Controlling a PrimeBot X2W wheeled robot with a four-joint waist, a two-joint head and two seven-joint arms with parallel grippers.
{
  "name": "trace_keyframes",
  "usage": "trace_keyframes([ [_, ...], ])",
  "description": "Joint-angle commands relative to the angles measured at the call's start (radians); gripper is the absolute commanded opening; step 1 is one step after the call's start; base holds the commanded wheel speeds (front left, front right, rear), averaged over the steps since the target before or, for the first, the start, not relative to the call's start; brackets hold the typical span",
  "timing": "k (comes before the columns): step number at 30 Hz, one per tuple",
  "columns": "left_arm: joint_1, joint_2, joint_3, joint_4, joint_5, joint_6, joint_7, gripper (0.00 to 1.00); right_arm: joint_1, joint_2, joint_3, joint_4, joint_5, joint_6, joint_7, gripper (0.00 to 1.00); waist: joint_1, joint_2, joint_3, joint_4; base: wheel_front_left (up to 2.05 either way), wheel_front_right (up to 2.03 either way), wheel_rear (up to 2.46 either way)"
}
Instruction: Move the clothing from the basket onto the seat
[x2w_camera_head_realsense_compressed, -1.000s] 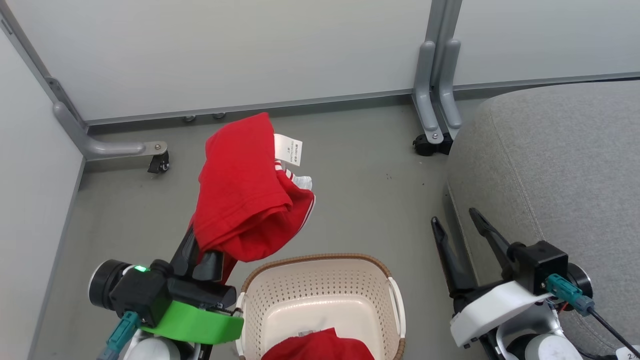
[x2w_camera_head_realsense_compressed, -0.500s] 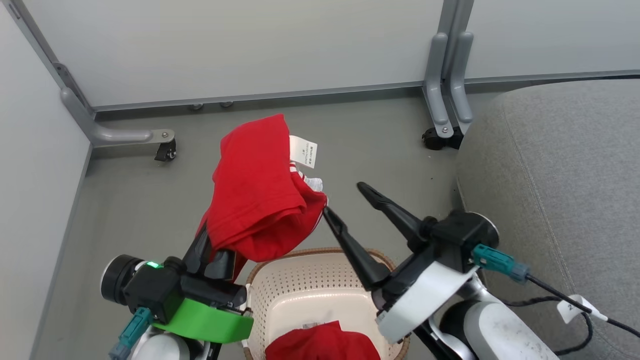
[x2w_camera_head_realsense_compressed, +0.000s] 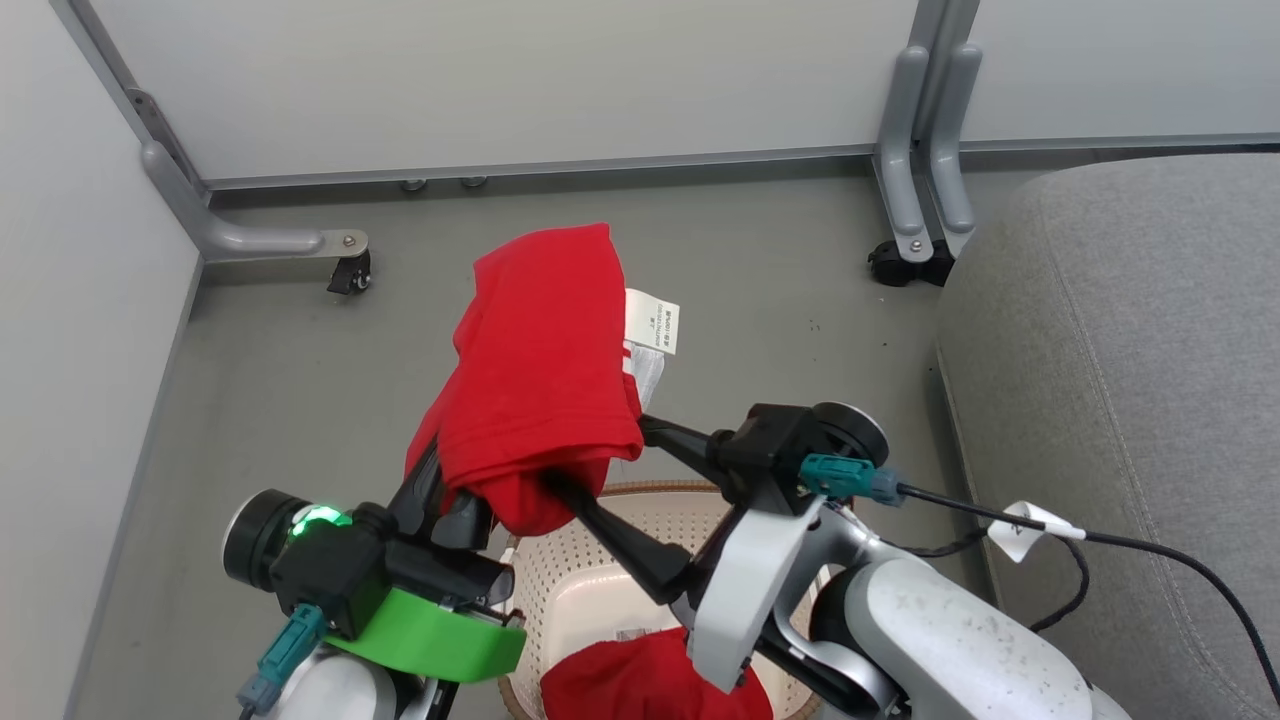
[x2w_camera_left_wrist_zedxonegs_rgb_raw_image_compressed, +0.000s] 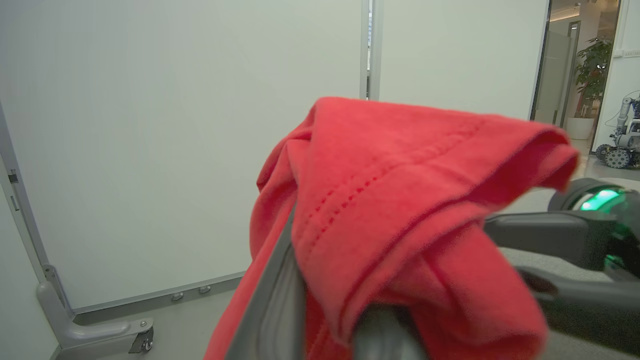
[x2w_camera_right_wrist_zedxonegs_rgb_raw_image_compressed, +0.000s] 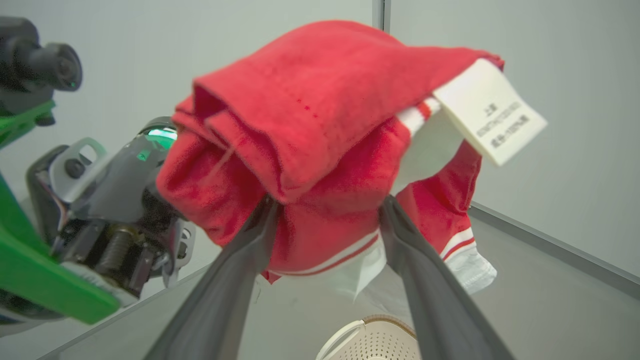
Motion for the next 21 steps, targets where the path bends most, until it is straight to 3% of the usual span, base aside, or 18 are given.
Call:
trace_keyframes([
  [1, -0.019, 0.006, -0.001, -0.003, -0.005, -0.001, -0.002, 0.0, -0.021, 0.005, 0.023, 0.019, 0.018, 0.0, 0.001, 1.0, 0.0, 0.0, 0.001, 0.004, 0.0, 0.0, 0.0],
  [10, -0.022, 0.003, -0.028, -0.005, -0.015, -0.005, 0.0, 0.0, -0.107, 0.065, 0.137, 0.18, 0.061, 0.0, -0.067, 1.0, 0.0, 0.0, 0.0, 0.015, 0.0, 0.0, 0.0],
  [15, -0.022, 0.003, -0.034, -0.004, -0.024, -0.005, -0.001, 0.0, -0.139, 0.088, 0.156, 0.262, 0.06, 0.0, -0.115, 1.0, 0.0, 0.0, -0.004, 0.018, 0.0, 0.0, 0.0],
  [16, -0.022, 0.003, -0.035, -0.004, -0.026, -0.005, -0.001, 0.0, -0.144, 0.092, 0.163, 0.278, 0.058, 0.0, -0.125, 0.96, 0.0, 0.0, -0.004, 0.018, 0.0, 0.0, 0.0],
  [21, -0.02, 0.004, -0.04, -0.003, -0.029, -0.004, -0.001, 0.0, -0.166, 0.107, 0.171, 0.329, 0.045, 0.0, -0.194, 1.0, 0.0, 0.0, -0.008, 0.02, 0.0, 0.0, 0.0],
])
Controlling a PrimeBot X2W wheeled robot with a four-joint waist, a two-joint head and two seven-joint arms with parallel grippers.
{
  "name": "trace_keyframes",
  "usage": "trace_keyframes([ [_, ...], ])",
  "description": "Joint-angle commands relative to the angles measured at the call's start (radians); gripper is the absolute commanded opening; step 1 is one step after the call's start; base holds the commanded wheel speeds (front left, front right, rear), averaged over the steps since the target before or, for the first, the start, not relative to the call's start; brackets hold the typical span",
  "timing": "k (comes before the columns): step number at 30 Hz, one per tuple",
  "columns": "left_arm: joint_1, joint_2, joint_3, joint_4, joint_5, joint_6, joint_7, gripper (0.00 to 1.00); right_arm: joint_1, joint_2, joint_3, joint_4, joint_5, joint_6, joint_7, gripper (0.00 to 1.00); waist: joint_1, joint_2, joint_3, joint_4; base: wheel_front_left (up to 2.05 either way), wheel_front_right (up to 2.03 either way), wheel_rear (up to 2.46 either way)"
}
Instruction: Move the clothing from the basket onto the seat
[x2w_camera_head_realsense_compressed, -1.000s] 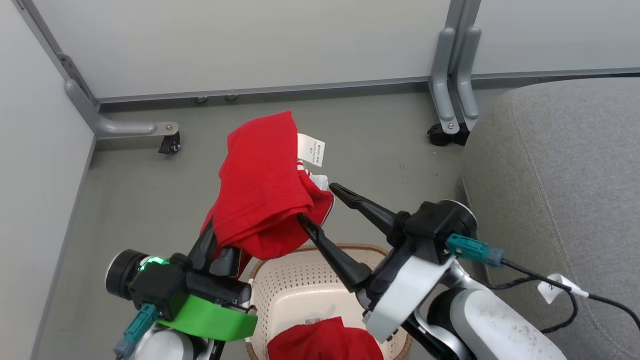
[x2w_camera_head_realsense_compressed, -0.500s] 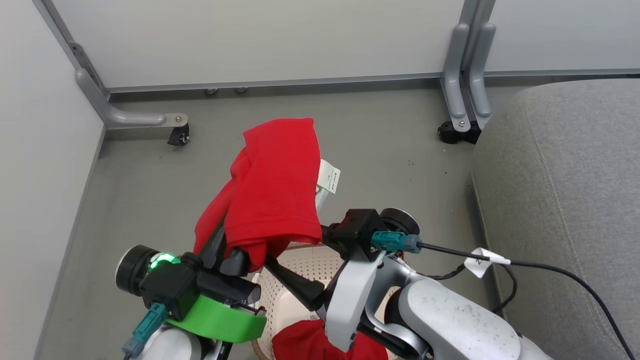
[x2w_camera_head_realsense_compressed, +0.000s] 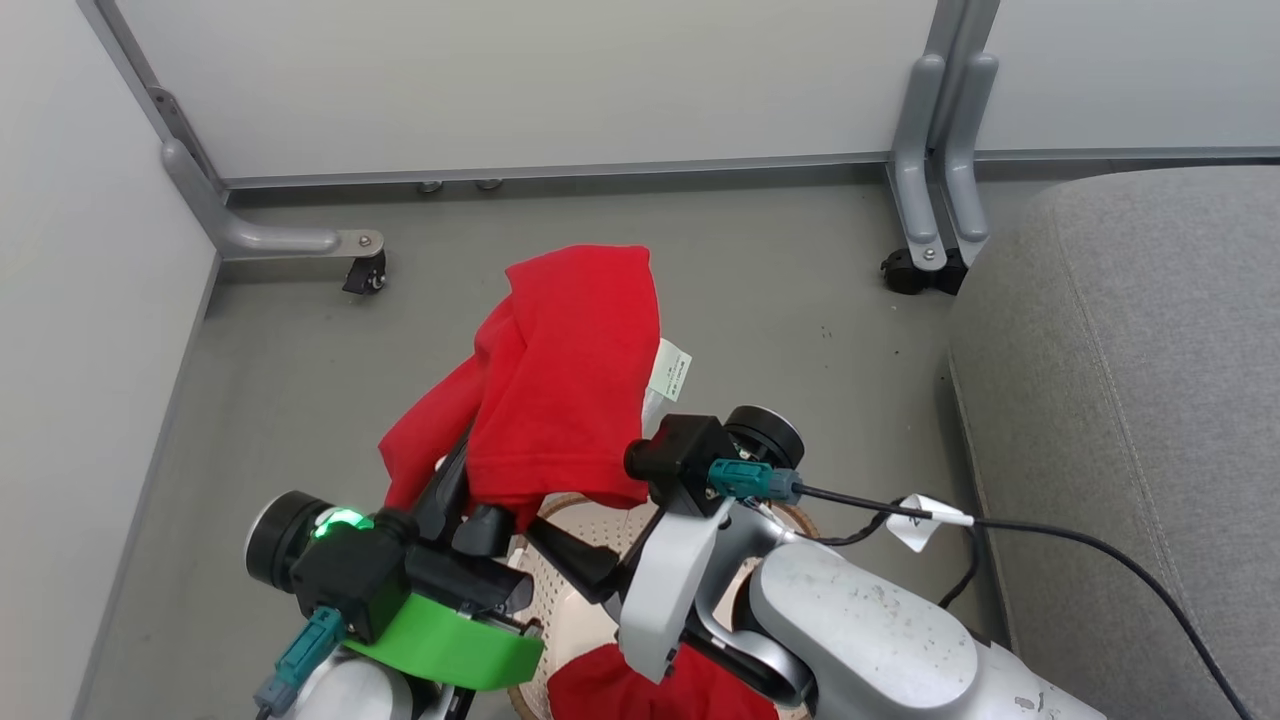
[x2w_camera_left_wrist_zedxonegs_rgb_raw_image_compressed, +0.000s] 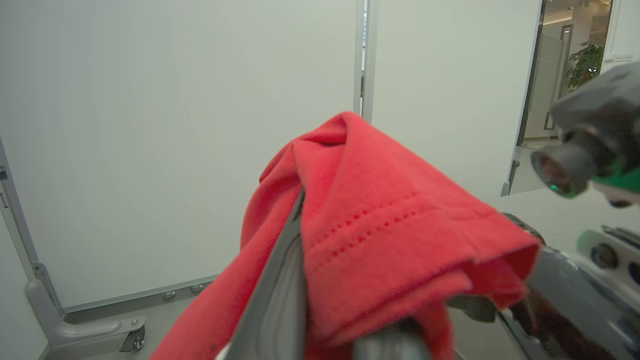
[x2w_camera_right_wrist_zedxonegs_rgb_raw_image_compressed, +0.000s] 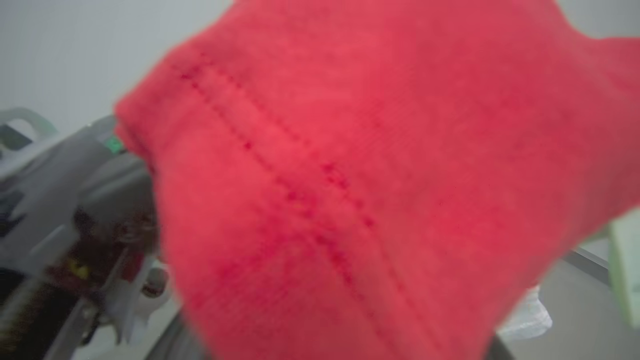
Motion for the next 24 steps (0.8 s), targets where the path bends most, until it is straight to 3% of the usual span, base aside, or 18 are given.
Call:
trace_keyframes([
  [1, -0.016, 0.002, -0.002, -0.002, -0.011, -0.002, -0.003, 0.0, -0.012, 0.005, 0.006, 0.013, 0.0, 0.0, -0.014, 1.0, 0.0, 0.0, -0.001, 0.001, 0.0, 0.0, 0.0],
  [4, -0.017, 0.003, -0.005, -0.001, -0.01, -0.001, -0.002, 0.0, -0.022, 0.013, 0.019, 0.029, 0.016, 0.0, -0.04, 1.0, 0.0, 0.0, -0.001, 0.002, 0.0, 0.0, 0.0],
  [5, -0.018, 0.003, -0.007, -0.001, -0.012, -0.001, -0.002, 0.0, -0.025, 0.014, 0.025, 0.036, 0.024, 0.0, -0.047, 0.69, 0.0, 0.0, -0.001, 0.002, 0.0, 0.0, 0.0],
  [6, -0.019, 0.003, -0.008, -0.001, -0.013, -0.001, -0.002, 0.0, -0.027, 0.016, 0.028, 0.042, 0.031, 0.0, -0.059, 0.0, 0.0, 0.0, -0.001, 0.003, 0.0, 0.0, 0.0],
  [15, -0.022, 0.006, -0.01, 0.004, -0.016, 0.006, -0.003, 0.0, -0.042, 0.017, 0.057, 0.08, 0.091, 0.0, -0.112, 0.0, 0.0, 0.0, -0.001, 0.007, 0.0, 0.0, 0.0],
  [24, -0.012, 0.014, 0.007, 0.01, -0.017, 0.025, -0.005, 0.0, -0.012, -0.029, 0.069, 0.058, 0.128, 0.0, -0.15, 0.0, 0.0, 0.0, -0.009, 0.004, 0.0, 0.0, 0.0],
])
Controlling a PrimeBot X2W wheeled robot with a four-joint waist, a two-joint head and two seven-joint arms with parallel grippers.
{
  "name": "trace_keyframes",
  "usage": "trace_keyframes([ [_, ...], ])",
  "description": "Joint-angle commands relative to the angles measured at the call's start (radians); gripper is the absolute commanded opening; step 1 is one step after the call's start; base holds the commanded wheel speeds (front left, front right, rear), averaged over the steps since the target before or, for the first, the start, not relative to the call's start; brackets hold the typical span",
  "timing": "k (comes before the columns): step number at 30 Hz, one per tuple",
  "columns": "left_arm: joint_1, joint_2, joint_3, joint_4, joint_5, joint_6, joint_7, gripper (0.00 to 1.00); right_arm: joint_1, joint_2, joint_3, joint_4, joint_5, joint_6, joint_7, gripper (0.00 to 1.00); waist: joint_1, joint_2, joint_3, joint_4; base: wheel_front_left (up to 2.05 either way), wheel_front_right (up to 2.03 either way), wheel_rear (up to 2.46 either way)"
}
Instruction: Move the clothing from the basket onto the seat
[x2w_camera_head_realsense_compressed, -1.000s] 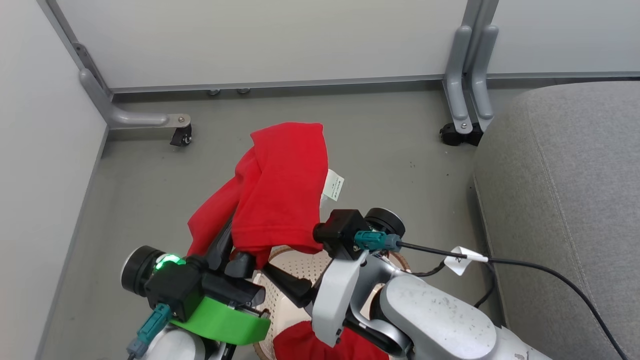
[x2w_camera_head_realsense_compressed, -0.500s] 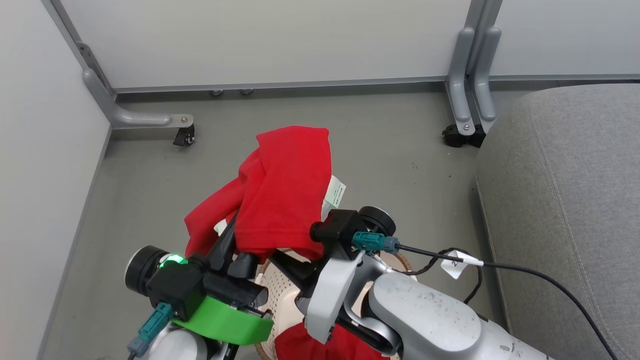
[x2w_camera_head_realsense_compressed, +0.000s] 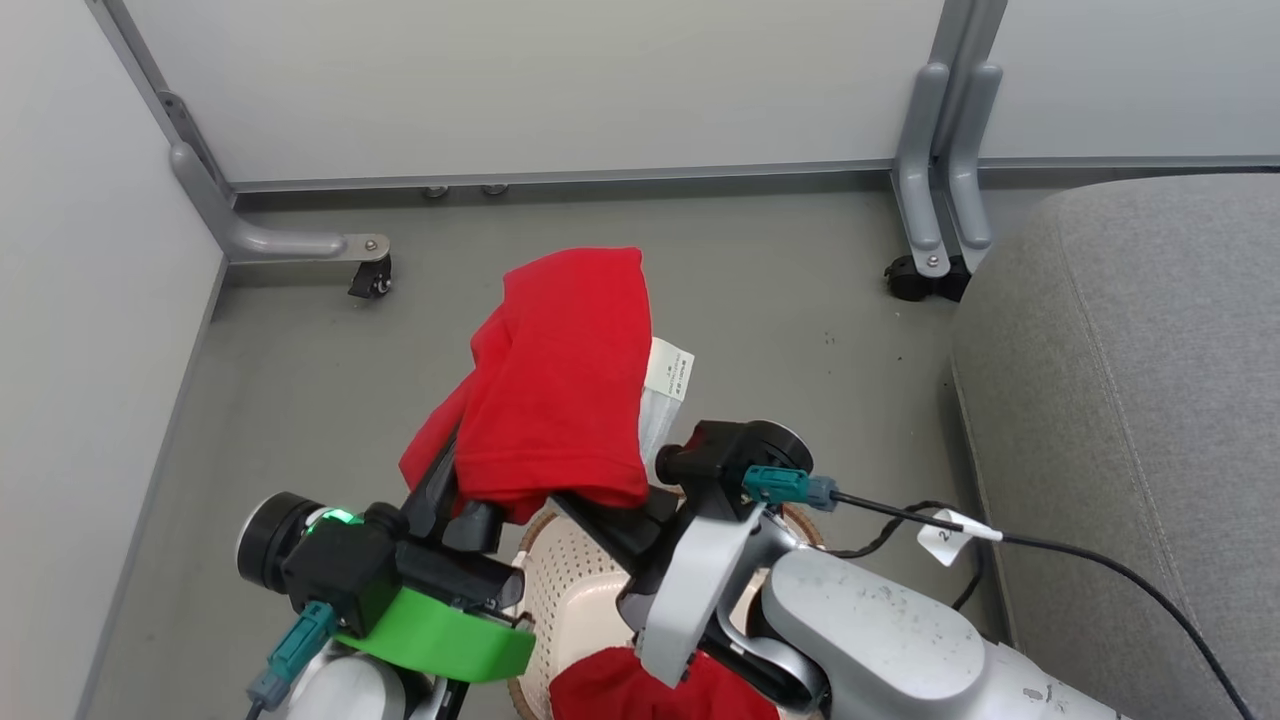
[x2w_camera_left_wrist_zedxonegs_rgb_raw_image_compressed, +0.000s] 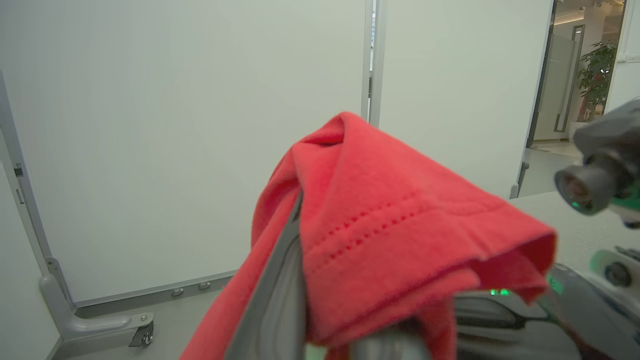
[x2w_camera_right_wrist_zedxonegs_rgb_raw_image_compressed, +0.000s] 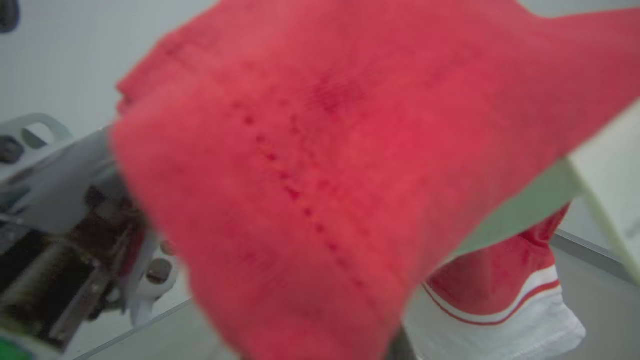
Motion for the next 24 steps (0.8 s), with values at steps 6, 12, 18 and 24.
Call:
trace_keyframes([
  [6, 0.002, 0.016, 0.018, 0.011, -0.005, 0.017, -0.007, 0.0, 0.056, -0.046, -0.033, -0.062, 0.006, 0.0, -0.018, 0.0, 0.0, 0.0, -0.007, -0.008, 0.0, 0.0, 0.0],
  [12, 0.015, 0.025, 0.028, 0.03, -0.012, 0.027, -0.002, 0.0, 0.11, -0.079, -0.093, -0.141, -0.028, 0.0, -0.008, 0.0, 0.0, 0.0, -0.012, -0.018, 0.0, 0.0, 0.0],
  [18, 0.023, 0.031, 0.033, 0.041, -0.019, 0.038, 0.001, 0.0, 0.177, -0.097, -0.169, -0.219, -0.067, 0.0, 0.03, 0.0, 0.0, 0.0, -0.019, -0.026, 0.0, 0.0, 0.0],
  [24, 0.028, 0.037, 0.038, 0.053, -0.026, 0.048, 0.003, 0.0, 0.26, -0.106, -0.257, -0.29, -0.105, -0.001, 0.07, 0.0, 0.0, 0.0, -0.027, -0.033, 0.0, 0.0, 0.0],
])
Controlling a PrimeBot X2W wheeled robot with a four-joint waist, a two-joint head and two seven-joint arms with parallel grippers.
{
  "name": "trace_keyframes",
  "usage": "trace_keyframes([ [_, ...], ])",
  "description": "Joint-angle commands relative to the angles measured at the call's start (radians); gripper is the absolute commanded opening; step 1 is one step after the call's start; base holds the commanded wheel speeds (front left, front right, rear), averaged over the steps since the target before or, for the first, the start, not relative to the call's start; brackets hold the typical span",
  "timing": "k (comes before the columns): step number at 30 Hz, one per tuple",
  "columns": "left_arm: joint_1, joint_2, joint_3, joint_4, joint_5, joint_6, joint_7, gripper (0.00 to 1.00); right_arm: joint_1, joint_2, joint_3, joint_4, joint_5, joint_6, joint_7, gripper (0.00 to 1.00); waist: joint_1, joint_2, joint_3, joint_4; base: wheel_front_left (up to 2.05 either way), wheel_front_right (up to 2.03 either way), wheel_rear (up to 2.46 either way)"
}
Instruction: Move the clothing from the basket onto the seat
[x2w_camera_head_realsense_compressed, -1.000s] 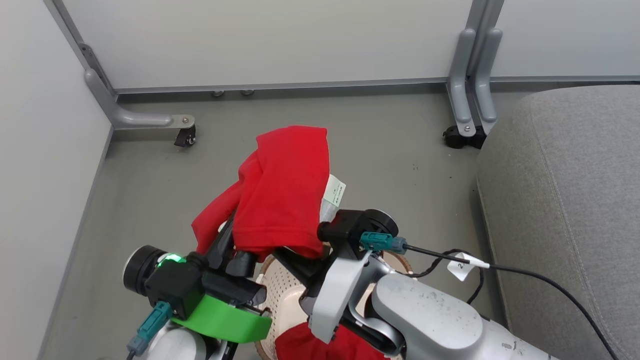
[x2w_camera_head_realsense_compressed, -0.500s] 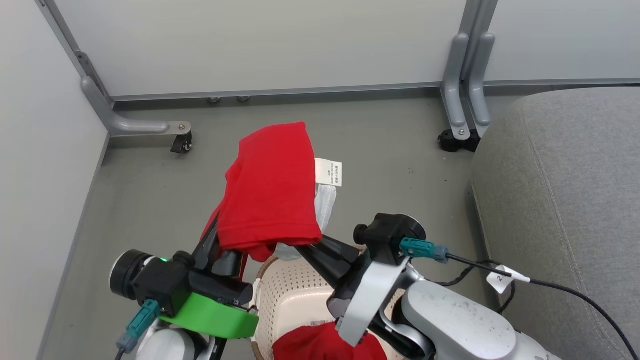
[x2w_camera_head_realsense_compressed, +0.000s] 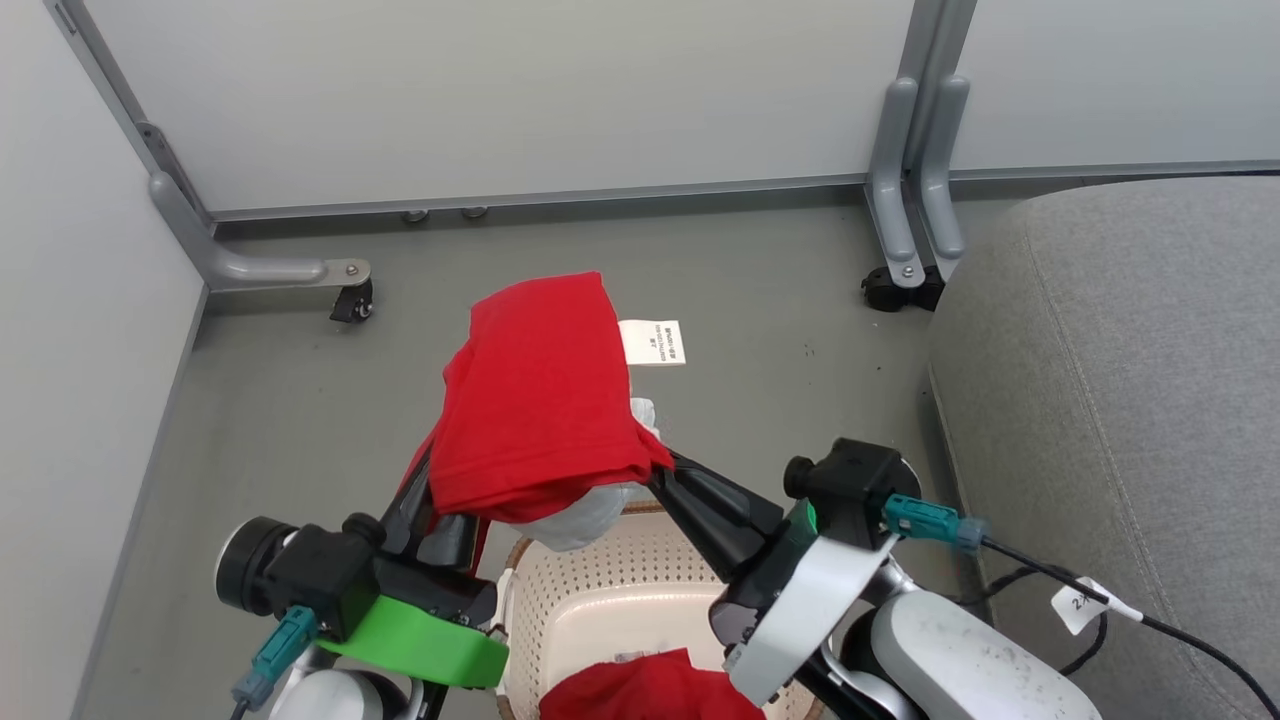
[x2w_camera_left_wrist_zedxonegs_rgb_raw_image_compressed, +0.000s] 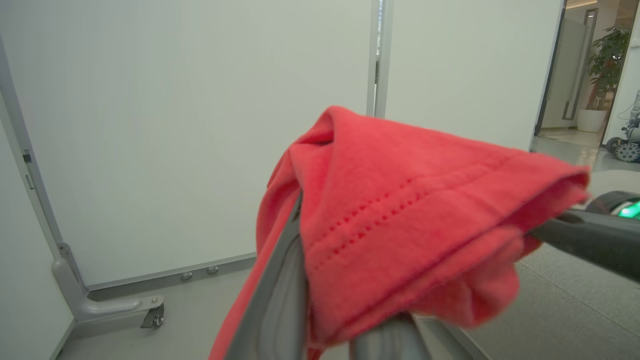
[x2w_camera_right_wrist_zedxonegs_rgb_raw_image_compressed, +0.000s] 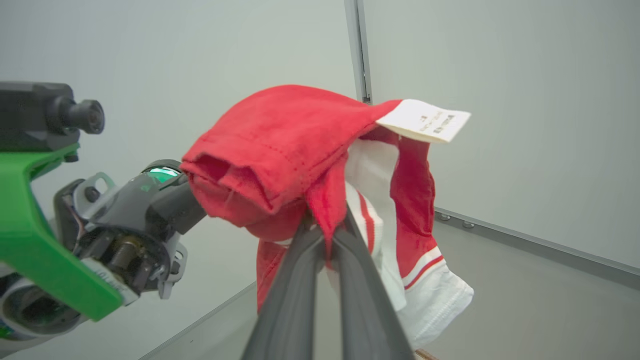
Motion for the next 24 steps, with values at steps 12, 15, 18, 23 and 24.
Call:
trace_keyframes([
  [12, 0.011, 0.022, -0.025, -0.015, 0.006, 0.003, 0.021, 1.0, 0.09, 0.015, -0.168, -0.089, -0.085, -0.002, 0.018, 0.0, 0.0, 0.0, -0.002, -0.024, 0.0, 0.0, 0.0],
  [15, 0.01, 0.026, -0.044, -0.021, 0.016, -0.002, 0.028, 1.0, 0.098, 0.022, -0.214, -0.093, -0.11, -0.002, 0.008, 0.0, 0.0, 0.0, -0.001, -0.024, 0.0, 0.0, 0.0],
  [18, 0.012, 0.029, -0.062, -0.026, 0.022, -0.01, 0.034, 1.0, 0.103, 0.025, -0.257, -0.092, -0.136, -0.002, 0.006, 0.0, 0.0, 0.0, 0.001, -0.023, 0.0, 0.0, 0.0],
  [23, 0.019, 0.04, -0.1, -0.035, 0.034, -0.021, 0.054, 1.0, 0.113, 0.027, -0.332, -0.087, -0.166, -0.002, 0.004, 0.0, 0.0, 0.0, 0.004, -0.025, 0.0, 0.0, 0.0],
  [24, 0.02, 0.042, -0.107, -0.037, 0.036, -0.024, 0.058, 1.0, 0.117, 0.028, -0.344, -0.086, -0.17, -0.002, 0.005, 0.0, 0.0, 0.0, 0.005, -0.026, 0.0, 0.0, 0.0],
])
